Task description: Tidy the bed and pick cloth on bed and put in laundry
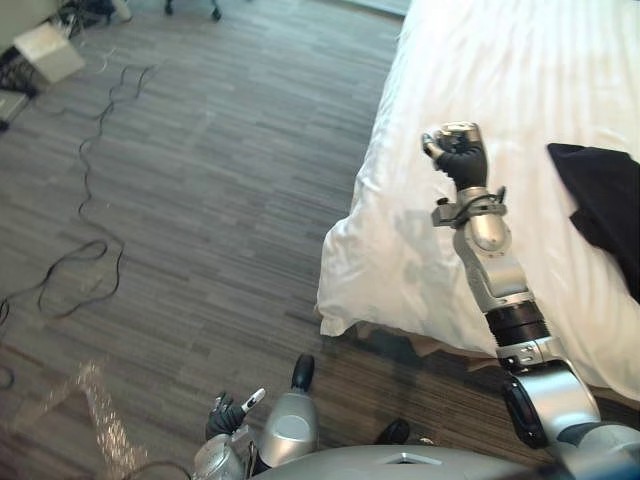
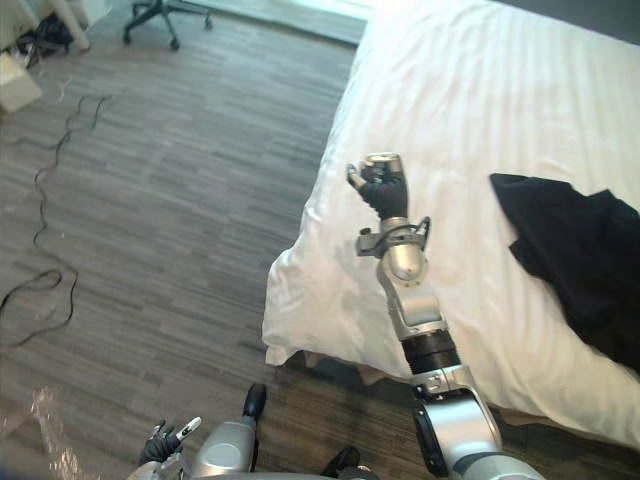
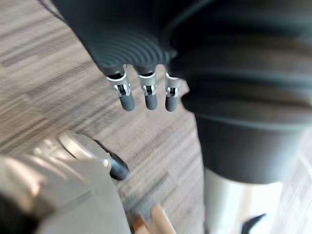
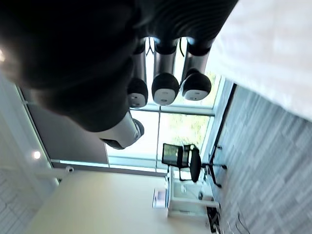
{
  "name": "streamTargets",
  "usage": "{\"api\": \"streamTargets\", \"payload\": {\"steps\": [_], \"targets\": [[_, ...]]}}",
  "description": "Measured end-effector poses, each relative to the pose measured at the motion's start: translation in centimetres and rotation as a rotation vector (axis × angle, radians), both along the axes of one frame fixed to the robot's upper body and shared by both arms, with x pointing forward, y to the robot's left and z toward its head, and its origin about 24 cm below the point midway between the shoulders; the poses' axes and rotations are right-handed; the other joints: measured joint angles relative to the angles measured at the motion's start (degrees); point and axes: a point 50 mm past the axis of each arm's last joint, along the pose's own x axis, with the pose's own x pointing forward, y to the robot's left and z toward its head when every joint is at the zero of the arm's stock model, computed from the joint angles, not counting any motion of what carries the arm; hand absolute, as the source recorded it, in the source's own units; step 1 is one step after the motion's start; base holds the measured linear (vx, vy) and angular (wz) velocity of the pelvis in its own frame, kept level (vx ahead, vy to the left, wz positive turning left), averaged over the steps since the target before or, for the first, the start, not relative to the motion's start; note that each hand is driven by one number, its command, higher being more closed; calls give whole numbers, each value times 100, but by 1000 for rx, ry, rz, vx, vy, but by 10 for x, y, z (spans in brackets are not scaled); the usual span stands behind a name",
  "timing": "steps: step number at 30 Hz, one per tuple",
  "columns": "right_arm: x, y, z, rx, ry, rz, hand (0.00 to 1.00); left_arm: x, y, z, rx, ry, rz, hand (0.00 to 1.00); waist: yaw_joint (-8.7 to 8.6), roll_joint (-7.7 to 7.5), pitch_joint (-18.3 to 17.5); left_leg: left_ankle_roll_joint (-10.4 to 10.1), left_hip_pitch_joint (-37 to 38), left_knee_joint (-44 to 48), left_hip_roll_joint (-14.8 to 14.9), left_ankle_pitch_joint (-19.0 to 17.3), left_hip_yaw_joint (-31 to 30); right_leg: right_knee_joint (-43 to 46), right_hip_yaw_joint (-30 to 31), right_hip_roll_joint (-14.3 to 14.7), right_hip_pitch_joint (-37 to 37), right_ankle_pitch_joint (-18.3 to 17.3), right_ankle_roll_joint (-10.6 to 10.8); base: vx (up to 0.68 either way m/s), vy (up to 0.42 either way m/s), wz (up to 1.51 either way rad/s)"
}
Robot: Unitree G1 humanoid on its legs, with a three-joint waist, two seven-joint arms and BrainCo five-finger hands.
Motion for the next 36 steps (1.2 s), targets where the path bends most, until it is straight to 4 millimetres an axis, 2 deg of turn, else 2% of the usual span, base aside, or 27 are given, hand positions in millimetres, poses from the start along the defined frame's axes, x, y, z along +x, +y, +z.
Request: {"api": "streamTargets", "payload": {"steps": [2,4,5,6,11,15,18,19,20,24,27,30,32,34,36], "targets": [[3,8,4,-11,-5,24,100,7,1,2,6,-15,-5,0,78,-48,121,-3,-169,48,-2,34,-82,121,-83,-26,-129,-60,4,-40,1,31],[5,20,13,-7,-26,58,100,13,2,4,15,-27,-3,0,93,-54,334,-5,-311,82,-1,85,-201,232,-187,-39,-218,-93,-21,-47,5,27],[6,27,21,-2,-46,78,100,18,2,5,17,-39,-4,0,155,-57,513,-7,-376,99,6,105,-218,296,-187,-48,-291,-104,-34,-78,24,13],[9,31,28,-3,-59,83,100,23,1,7,18,-52,-9,0,225,-24,651,-8,-537,196,3,106,-265,372,-223,-62,-405,-123,-56,-82,29,10],[23,35,42,-23,-58,64,100,37,0,12,30,-97,-30,0,364,20,1018,-23,-1055,265,29,236,-375,628,-290,-111,-922,-164,-123,-74,26,10],[35,34,58,-30,-61,20,100,51,-2,17,35,-135,-42,0,409,181,1133,-39,-1560,277,46,371,-499,821,-352,-134,-1432,-195,-175,-74,24,10],[43,25,76,-22,-83,-40,100,78,-5,30,44,-221,-77,0,465,409,1265,-82,-2103,282,86,520,-661,1062,-464,-150,-1962,-255,-266,-80,1,12],[44,21,75,-14,-75,-58,100,83,-6,33,43,-240,-74,0,517,425,1274,-92,-2176,278,98,535,-675,1094,-466,-147,-2048,-266,-280,-77,-23,9],[49,13,70,-9,-45,-95,100,91,-7,37,38,-272,-66,0,594,441,1283,-114,-2324,277,114,573,-694,1178,-469,-156,-2216,-305,-307,-50,-19,3],[60,-6,44,-5,86,-191,100,101,-12,42,24,-314,-64,0,647,530,1330,-137,-2637,270,108,645,-775,1419,-524,-229,-2563,-424,-334,-30,-29,7],[63,-5,28,6,161,-205,100,103,-13,42,20,-317,-63,0,668,538,1334,-153,-2756,267,89,659,-788,1637,-527,-325,-2738,-545,-339,-14,-31,7],[64,-6,-7,-30,291,-233,100,107,-14,45,5,-335,-50,0,676,541,1333,-160,-2756,269,5,653,-752,2018,-534,-555,-2835,-789,-330,9,-33,17],[60,0,-23,-21,327,-219,100,108,-15,45,1,-339,-50,0,662,541,1332,-165,-2754,278,0,649,-702,2089,-524,-600,-2858,-820,-343,10,-27,-1],[54,14,-34,2,347,-180,100,108,-17,45,-9,-344,-39,0,588,539,1331,-161,-2752,360,-11,602,-615,2155,-470,-648,-2876,-828,-351,8,-13,-14],[43,32,-58,24,407,-135,100,109,-20,45,-24,-351,-26,0,496,531,1327,-140,-2703,526,-16,491,-486,2160,-411,-673,-2790,-828,-350,4,2,-18]]}}
